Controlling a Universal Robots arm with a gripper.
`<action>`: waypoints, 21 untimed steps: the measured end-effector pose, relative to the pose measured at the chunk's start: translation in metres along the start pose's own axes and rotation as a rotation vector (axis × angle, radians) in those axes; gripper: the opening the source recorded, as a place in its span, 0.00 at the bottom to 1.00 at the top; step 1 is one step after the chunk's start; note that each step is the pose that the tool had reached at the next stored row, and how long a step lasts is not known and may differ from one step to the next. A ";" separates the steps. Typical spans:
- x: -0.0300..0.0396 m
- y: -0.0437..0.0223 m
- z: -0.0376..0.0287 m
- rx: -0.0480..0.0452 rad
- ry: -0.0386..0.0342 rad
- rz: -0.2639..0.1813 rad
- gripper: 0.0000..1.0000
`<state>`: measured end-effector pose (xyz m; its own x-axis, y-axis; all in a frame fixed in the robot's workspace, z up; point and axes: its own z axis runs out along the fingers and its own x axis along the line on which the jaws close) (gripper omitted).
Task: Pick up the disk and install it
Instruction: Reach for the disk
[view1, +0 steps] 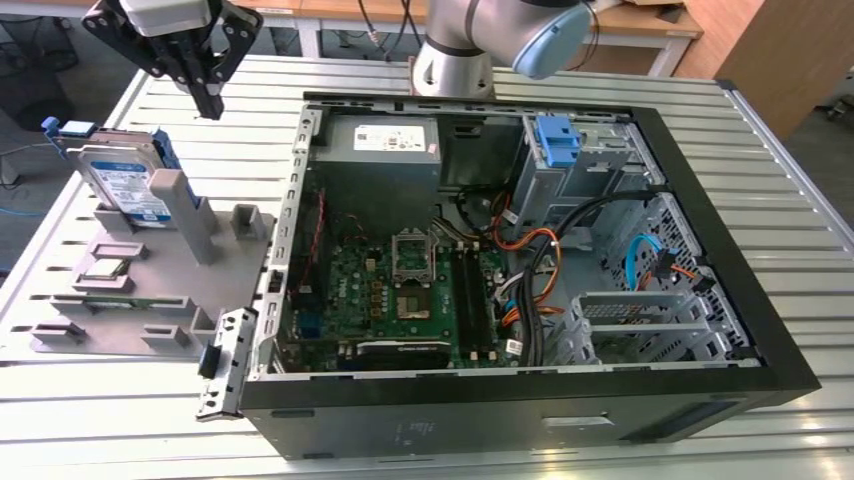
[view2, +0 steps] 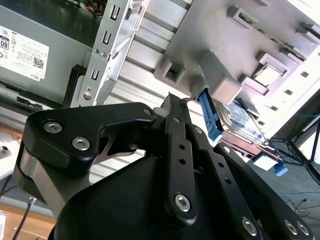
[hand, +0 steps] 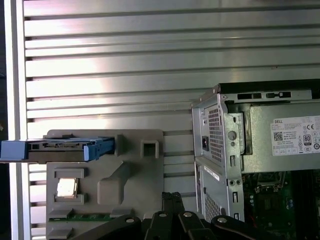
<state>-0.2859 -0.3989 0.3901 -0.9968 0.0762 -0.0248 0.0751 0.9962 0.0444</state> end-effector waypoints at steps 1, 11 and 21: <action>0.0005 0.0000 0.0000 -0.0001 -0.0001 0.000 0.11; 0.0088 -0.0007 0.0000 0.0000 -0.0001 0.000 0.11; 0.0183 -0.0014 -0.0002 0.0000 0.0000 0.000 0.11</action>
<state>-0.3042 -0.3989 0.3898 -0.9968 0.0762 -0.0248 0.0751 0.9962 0.0444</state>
